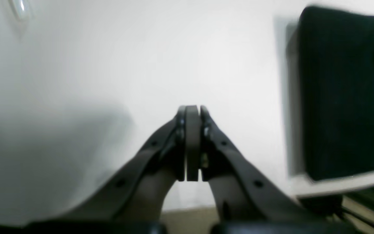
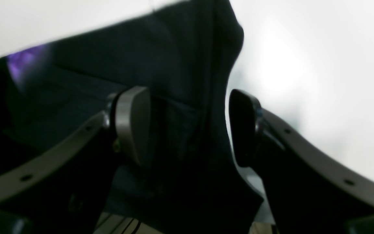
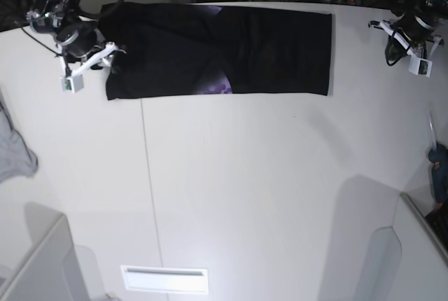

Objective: Fold the T-shirt properly
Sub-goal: 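Release the folded end and raise the left gripper, then grasp both ends of the shortened strip with both grippers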

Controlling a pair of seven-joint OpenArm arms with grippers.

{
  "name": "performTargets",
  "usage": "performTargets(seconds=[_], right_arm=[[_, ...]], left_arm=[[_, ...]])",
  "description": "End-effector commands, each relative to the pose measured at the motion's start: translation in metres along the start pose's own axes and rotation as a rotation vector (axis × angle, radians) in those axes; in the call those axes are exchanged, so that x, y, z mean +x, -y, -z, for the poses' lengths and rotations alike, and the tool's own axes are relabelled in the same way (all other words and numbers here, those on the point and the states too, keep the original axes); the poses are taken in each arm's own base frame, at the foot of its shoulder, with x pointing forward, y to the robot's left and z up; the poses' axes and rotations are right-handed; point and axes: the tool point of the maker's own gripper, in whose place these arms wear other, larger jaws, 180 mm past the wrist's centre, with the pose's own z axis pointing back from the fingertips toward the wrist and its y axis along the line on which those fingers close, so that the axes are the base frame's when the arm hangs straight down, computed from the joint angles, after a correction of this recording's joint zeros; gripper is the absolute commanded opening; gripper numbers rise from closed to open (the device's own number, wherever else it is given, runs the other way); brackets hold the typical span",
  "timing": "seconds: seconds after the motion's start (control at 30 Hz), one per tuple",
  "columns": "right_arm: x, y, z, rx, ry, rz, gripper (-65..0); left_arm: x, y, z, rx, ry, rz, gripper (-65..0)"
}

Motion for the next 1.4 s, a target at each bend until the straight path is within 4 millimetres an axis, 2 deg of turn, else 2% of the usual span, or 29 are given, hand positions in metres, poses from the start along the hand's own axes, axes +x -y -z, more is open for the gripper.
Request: performTargets(seconds=[0.0, 0.1, 0.33, 0.57, 0.83, 0.87, 0.93, 1.0, 1.1, 1.2, 1.27, 1.37], right_arm=[[0.006, 0.001, -0.001, 0.004, 0.021, -0.004, -28.2], [0.002, 0.011, 0.005, -0.003, -0.01, 0.007, -28.2], [-0.018, 0.013, 0.013, 0.007, -0.069, 0.032, -28.2], [-0.038, -0.007, 0.019, 0.054, -0.129, 0.0, -28.2], [-0.041, -0.005, 0.018, 0.051, -0.138, 0.001, -28.4], [-0.04, -0.005, 0.018, 0.051, -0.137, -0.001, -29.3], [-0.038, -0.001, 0.017, 0.044, -0.139, -0.017, -35.4], [-0.041, 0.001, 0.019, 0.043, -0.15, -0.011, -45.6], [-0.038, 0.009, 0.025, 0.037, -0.16, -0.001, -65.0], [-0.031, 0.018, 0.032, 0.028, -0.164, 0.002, -65.0], [-0.025, 0.024, 0.033, 0.02, -0.164, -0.005, -65.0], [-0.008, 0.03, 0.035, 0.01, -0.141, -0.023, -65.0]], left_arm=[[0.009, -0.001, -0.002, -0.011, 0.037, 0.022, -65.0], [-0.002, 0.003, 0.006, -0.041, 0.019, 0.002, -65.0], [-0.02, 0.037, 0.028, -0.15, -0.031, -0.009, -65.0], [-0.017, 0.07, 0.041, -0.241, -0.036, 0.023, -65.0], [-0.025, 0.095, 0.055, -0.317, -0.072, 0.024, -65.0], [-0.026, 0.098, 0.056, -0.326, -0.075, 0.027, -65.0], [-0.027, 0.104, 0.057, -0.34, -0.079, 0.033, -65.0], [-0.026, 0.108, 0.058, -0.352, -0.078, 0.039, -65.0], [-0.021, 0.115, 0.061, -0.369, -0.071, 0.048, -65.0], [-0.018, 0.121, 0.064, -0.379, -0.057, 0.034, -65.0], [-0.008, 0.125, 0.067, -0.386, -0.034, 0.031, -65.0], [0.0, 0.124, 0.072, -0.359, -0.018, -0.013, -65.0]])
